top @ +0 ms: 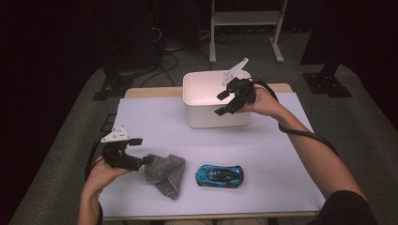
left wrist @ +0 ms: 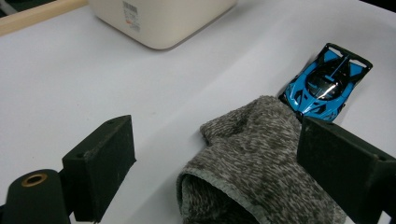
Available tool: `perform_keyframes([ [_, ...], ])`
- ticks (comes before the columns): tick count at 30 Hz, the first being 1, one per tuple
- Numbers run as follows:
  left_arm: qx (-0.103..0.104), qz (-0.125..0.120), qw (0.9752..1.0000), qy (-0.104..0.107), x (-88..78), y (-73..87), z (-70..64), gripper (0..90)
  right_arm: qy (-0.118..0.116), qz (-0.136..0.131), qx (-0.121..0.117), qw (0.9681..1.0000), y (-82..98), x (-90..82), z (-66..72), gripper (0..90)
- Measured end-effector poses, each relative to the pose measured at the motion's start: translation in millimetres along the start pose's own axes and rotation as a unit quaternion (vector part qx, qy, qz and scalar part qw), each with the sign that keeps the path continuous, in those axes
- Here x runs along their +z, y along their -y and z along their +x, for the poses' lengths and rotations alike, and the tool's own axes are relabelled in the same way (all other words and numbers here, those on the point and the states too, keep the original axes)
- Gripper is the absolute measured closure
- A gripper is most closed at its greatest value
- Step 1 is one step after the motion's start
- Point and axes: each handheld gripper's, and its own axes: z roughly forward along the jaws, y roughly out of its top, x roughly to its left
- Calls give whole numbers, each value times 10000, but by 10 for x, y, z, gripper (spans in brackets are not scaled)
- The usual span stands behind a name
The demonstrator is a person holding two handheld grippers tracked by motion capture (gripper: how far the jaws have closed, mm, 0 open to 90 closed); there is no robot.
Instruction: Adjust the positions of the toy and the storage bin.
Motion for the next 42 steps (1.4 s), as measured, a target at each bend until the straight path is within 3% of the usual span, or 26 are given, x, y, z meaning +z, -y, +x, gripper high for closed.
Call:
perform_keyframes([
  [11,-15,-8,10000,-39,-50,28,-19,102,-60,305,-11,9995,-17,168,-184,376],
  [31,-119,9,9999,-59,-47,65,29,102,-72,719,-178,9972,-10,382,-213,798],
  [42,-166,29,9998,-54,-39,82,43,102,-260,789,-198,9963,-15,383,-233,849],
])
